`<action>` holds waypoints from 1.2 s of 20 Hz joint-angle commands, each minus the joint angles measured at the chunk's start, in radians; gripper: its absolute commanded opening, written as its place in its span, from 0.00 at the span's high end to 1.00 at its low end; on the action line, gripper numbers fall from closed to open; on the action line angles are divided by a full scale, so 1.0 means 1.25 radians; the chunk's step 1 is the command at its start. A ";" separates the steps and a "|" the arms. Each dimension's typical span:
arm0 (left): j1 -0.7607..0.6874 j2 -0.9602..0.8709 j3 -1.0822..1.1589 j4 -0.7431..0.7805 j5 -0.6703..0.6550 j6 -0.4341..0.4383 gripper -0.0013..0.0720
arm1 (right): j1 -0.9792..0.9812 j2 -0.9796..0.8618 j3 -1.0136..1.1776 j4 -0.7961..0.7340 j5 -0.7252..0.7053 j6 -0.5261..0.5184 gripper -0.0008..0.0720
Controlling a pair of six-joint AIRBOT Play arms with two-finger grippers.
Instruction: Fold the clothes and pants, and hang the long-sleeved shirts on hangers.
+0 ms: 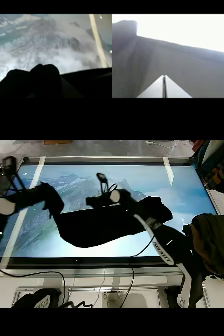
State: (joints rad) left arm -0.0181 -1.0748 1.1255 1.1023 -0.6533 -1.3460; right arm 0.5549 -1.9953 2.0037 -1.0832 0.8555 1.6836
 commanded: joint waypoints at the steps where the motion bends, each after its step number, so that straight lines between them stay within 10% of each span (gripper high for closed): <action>1: -0.123 -0.078 0.000 -0.067 -0.019 0.000 0.97 | -0.117 0.054 0.001 -0.010 0.085 -0.002 0.96; 6: -0.294 -0.201 0.000 -0.165 -0.056 0.000 0.92 | -0.212 0.103 0.001 -0.011 0.154 -0.002 0.96; 8: -0.330 -0.219 0.000 -0.165 -0.072 0.000 0.17 | -0.226 0.108 0.001 -0.012 0.168 -0.002 0.96; 9: -0.338 -0.220 0.000 -0.165 -0.074 0.000 0.04 | -0.226 0.108 0.001 -0.013 0.169 -0.002 0.97; 19: 0.049 -0.154 -0.013 0.026 -0.238 0.002 0.17 | -0.224 0.108 0.001 -0.015 0.204 -0.050 0.96; 24: 0.205 -0.159 -0.179 -0.031 -0.253 0.143 0.17 | -0.224 0.108 0.001 -0.014 0.199 -0.050 0.96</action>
State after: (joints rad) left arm 0.1356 -1.2713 1.0035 1.0981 -0.9382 -1.2716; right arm 0.2752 -1.8603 2.0045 -1.1019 1.1053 1.6264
